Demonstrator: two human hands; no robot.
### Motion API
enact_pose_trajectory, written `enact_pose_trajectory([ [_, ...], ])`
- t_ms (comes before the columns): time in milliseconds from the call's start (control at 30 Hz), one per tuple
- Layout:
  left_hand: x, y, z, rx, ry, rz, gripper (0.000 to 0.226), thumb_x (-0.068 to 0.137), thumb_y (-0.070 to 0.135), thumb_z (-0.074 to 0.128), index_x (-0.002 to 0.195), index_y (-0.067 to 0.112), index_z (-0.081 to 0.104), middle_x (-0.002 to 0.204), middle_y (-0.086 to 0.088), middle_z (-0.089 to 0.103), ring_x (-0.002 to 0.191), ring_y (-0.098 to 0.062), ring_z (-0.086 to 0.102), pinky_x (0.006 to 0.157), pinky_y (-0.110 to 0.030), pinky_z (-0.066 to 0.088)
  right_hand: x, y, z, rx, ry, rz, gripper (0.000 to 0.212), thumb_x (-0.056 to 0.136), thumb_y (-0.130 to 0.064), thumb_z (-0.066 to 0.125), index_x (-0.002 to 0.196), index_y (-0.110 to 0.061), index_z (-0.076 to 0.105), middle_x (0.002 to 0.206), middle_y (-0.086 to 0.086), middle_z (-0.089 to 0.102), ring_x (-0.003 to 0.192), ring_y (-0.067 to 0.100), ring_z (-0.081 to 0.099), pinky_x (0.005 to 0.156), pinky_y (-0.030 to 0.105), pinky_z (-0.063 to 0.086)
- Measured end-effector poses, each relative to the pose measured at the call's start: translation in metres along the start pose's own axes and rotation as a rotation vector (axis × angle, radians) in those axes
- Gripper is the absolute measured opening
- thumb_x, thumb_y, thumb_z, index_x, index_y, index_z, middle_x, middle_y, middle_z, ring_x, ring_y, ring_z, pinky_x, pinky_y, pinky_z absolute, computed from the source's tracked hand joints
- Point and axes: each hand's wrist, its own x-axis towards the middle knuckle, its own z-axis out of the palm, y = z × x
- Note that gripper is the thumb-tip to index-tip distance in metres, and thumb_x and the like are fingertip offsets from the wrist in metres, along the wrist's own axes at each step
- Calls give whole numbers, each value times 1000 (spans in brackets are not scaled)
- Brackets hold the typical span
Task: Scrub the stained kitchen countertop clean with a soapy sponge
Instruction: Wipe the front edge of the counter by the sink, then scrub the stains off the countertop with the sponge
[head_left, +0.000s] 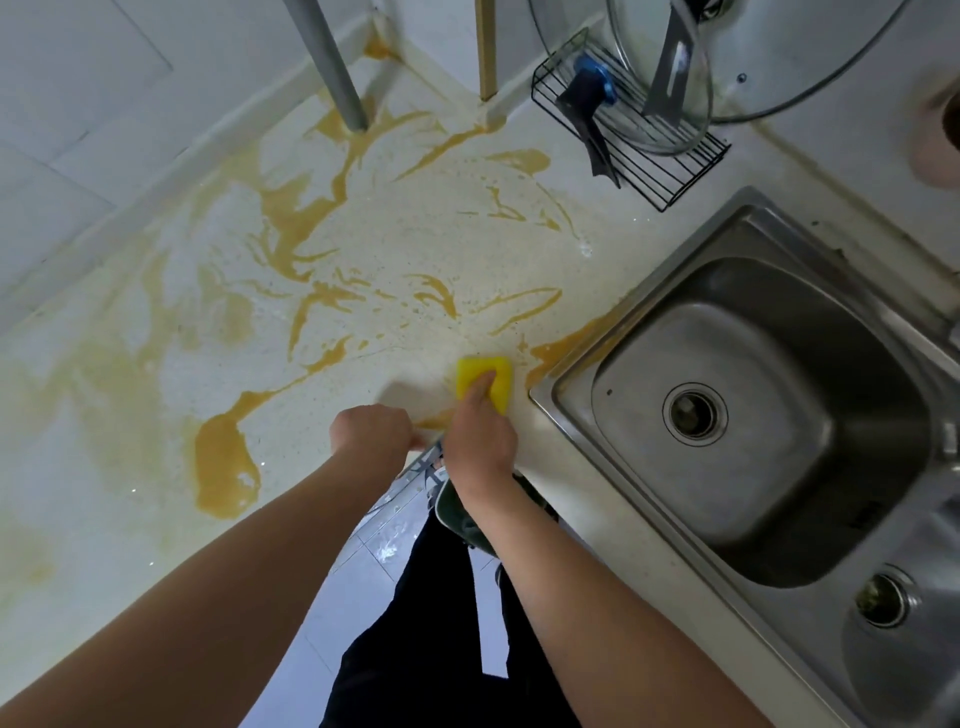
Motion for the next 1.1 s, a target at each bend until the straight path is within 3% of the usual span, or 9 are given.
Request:
enact_pose_trajectory([
  [100,-4,-2,-2,28,10,26,16,103,24,53,107,17,67,79,4,54,85,-21,62,72,-30,50,21,-17,-9,30,-60,-35,66,101,-8,36,156,3,2,104,9,70,90,30,68,62,33,36],
  [200,-2,-2,0,2,4,38,16,102,27,57,104,17,69,87,5,63,89,-20,68,77,-31,56,20,5,-22,30,-111,-80,63,104,-16,35,159,-11,5,98,8,69,84,33,66,60,34,36],
  [367,2,-11,-1,-84,34,83,29,105,40,52,88,17,58,77,5,55,72,-19,58,68,-31,48,-8,26,-28,-212,-119,-25,76,97,-12,50,159,-11,5,75,-3,54,50,16,43,40,28,22],
  [500,3,-13,0,-117,37,108,18,103,25,53,108,16,68,91,3,57,96,-25,67,71,-32,45,-4,-12,-5,-214,-99,13,86,81,-15,72,151,6,28,72,3,68,57,20,65,43,22,32],
  [600,6,-16,2,-162,-13,96,28,104,39,54,110,16,68,86,6,56,88,-24,63,71,-32,45,29,-30,-4,-100,-131,-98,71,100,-16,44,157,-3,4,96,9,70,82,31,68,60,33,39],
  [733,23,-22,-1,-187,-25,100,51,90,70,61,91,19,60,79,6,59,79,-19,62,67,-30,46,54,-24,-29,-91,-174,-226,61,105,-29,31,158,-17,4,91,12,67,72,32,59,59,36,38],
  [900,47,-41,-11,-168,404,114,43,93,48,71,119,15,62,110,-5,63,104,-26,64,70,-36,50,21,1,-46,-136,-126,-93,77,103,-27,42,158,-16,-10,61,-1,54,45,16,44,41,29,26],
  [1000,66,-60,-18,-166,568,116,47,83,42,80,107,6,62,98,-17,62,88,-37,64,65,-42,50,-3,6,-18,-221,-152,-175,78,98,-17,49,159,-10,2,89,2,64,51,19,41,41,29,20],
  [1100,83,-73,-24,-218,690,106,36,87,32,77,99,0,64,90,-22,61,81,-41,64,64,-45,50,-7,-6,-15,-169,-216,-269,65,101,-18,42,159,-16,12,107,5,64,71,27,57,53,33,35],
])
